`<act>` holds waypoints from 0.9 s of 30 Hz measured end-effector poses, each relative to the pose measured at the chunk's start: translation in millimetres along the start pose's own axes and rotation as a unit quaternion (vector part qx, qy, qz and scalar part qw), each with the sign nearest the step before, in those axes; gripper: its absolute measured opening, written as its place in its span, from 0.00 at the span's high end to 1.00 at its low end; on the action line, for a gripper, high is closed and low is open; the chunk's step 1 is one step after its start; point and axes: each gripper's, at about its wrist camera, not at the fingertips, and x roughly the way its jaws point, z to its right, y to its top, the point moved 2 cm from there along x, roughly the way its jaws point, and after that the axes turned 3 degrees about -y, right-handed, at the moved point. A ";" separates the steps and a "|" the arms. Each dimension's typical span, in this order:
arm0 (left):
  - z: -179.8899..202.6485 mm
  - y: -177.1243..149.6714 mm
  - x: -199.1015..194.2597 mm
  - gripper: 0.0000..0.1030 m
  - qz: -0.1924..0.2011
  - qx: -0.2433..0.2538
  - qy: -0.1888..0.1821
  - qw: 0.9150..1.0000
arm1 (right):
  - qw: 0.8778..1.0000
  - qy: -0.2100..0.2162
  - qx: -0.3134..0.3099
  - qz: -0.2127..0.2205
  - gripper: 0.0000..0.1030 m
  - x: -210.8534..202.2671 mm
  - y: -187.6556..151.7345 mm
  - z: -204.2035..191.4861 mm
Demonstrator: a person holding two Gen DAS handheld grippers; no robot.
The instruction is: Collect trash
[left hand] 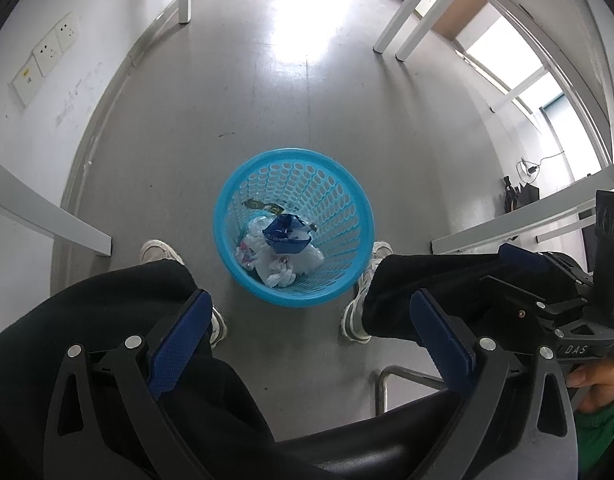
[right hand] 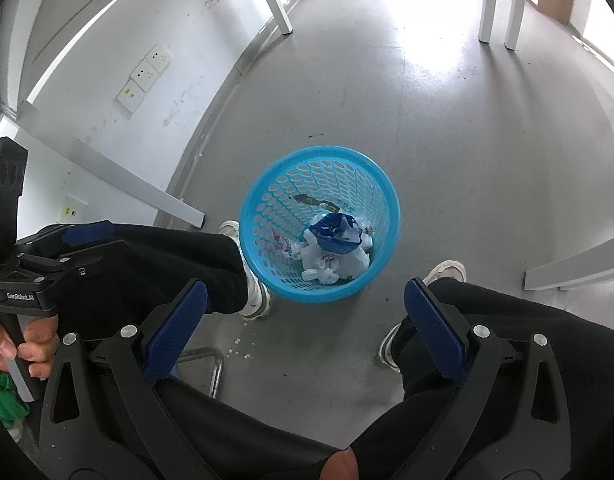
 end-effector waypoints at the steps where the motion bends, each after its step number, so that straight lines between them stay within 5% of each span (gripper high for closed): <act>1: -0.2 0.1 -1.0 0.06 -0.001 0.000 0.000 1.000 | 1.000 -0.001 0.000 0.000 0.08 -0.1 -0.1 -0.1; 27: 3.9 -2.1 7.2 0.06 -0.009 -0.008 0.007 1.000 | 1.000 0.002 0.002 -0.003 0.08 -0.8 0.7 -1.6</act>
